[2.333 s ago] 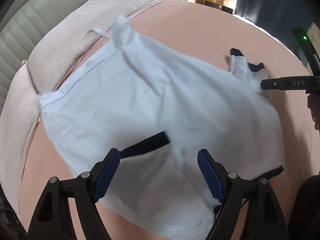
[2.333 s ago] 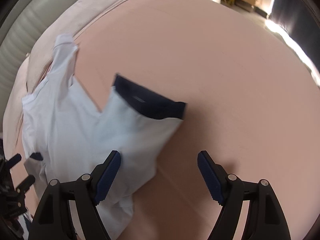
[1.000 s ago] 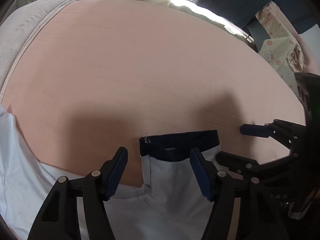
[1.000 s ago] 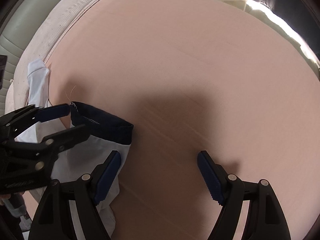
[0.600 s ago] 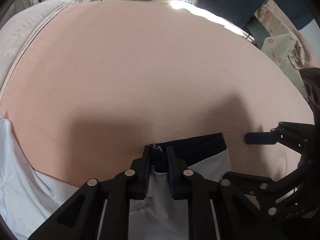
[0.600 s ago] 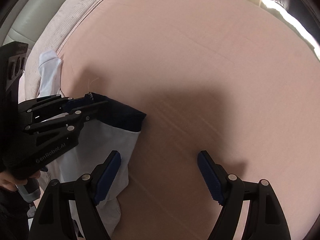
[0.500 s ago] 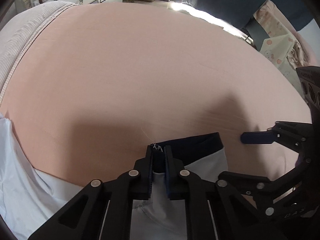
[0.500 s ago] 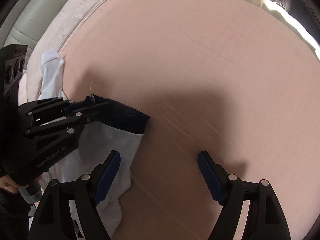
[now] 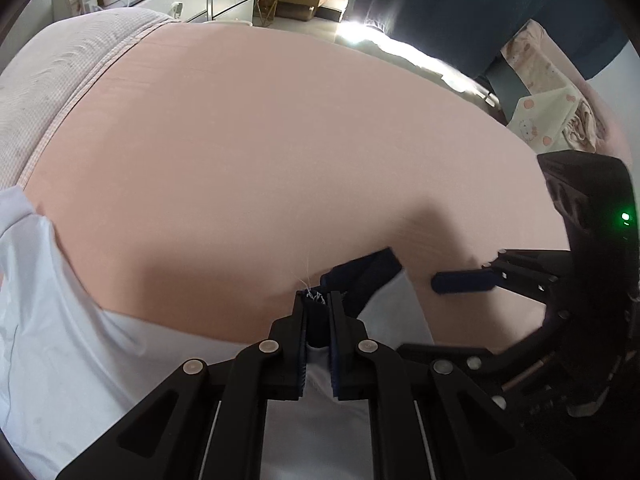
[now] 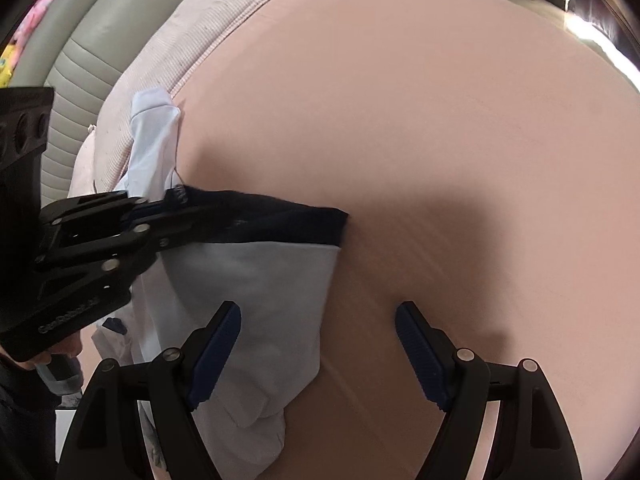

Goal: Fold clothes
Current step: 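Grasp the navy-trimmed hem edge with the left gripper while the right gripper grasps beside it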

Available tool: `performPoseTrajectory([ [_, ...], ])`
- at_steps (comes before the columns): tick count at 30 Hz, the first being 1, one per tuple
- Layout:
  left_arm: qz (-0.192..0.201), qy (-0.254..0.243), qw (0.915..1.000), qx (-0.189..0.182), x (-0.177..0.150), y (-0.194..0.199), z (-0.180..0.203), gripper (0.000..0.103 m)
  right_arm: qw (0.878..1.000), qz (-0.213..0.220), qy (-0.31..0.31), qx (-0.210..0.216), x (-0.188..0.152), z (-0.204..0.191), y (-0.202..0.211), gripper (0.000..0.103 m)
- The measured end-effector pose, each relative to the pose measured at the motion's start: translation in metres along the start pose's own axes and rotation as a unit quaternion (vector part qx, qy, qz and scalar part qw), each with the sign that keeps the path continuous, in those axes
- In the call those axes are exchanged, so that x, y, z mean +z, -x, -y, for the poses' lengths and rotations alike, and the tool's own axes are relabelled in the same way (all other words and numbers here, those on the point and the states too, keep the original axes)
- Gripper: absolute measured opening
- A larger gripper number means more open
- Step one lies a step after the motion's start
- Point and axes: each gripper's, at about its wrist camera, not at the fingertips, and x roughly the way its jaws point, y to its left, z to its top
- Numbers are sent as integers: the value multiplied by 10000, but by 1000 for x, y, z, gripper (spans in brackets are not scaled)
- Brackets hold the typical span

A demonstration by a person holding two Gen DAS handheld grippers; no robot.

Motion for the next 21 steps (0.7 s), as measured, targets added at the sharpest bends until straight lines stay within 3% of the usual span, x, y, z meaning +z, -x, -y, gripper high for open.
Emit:
performPoseTrajectory([
  [4,100,62,9999,-17,-8,12,-11,7,9974,436,177,553,5,-12,-7,80],
  [8,149,74,9999,-40,-10,21,-13,7,9968,516,423,444,7,-23,-14,79],
  [10,182,79,9998,-83,-14,26,-17,7,9958,540,408,612,11,-30,-34,75],
  [12,219,96,9997,-99,-16,30,-18,7,9951,516,455,711,-19,-1,-14,69],
  [13,228,105,9996,-104,-18,30,-19,7,9946,538,497,730,-18,-2,-18,68],
  [15,240,120,9996,-108,-22,33,-21,7,9929,558,498,929,-21,0,-20,58],
  [16,246,122,9995,-123,-22,33,-21,7,9917,583,450,1053,-29,1,-21,45],
  [17,255,126,9995,-139,-21,31,-18,7,9910,574,405,1141,-42,3,-21,38],
  [19,274,128,9995,-124,-24,35,-19,7,9901,631,360,1200,-49,-1,-24,34],
  [21,290,142,9994,-100,-27,39,-23,7,9908,733,324,1090,-52,1,-20,12],
])
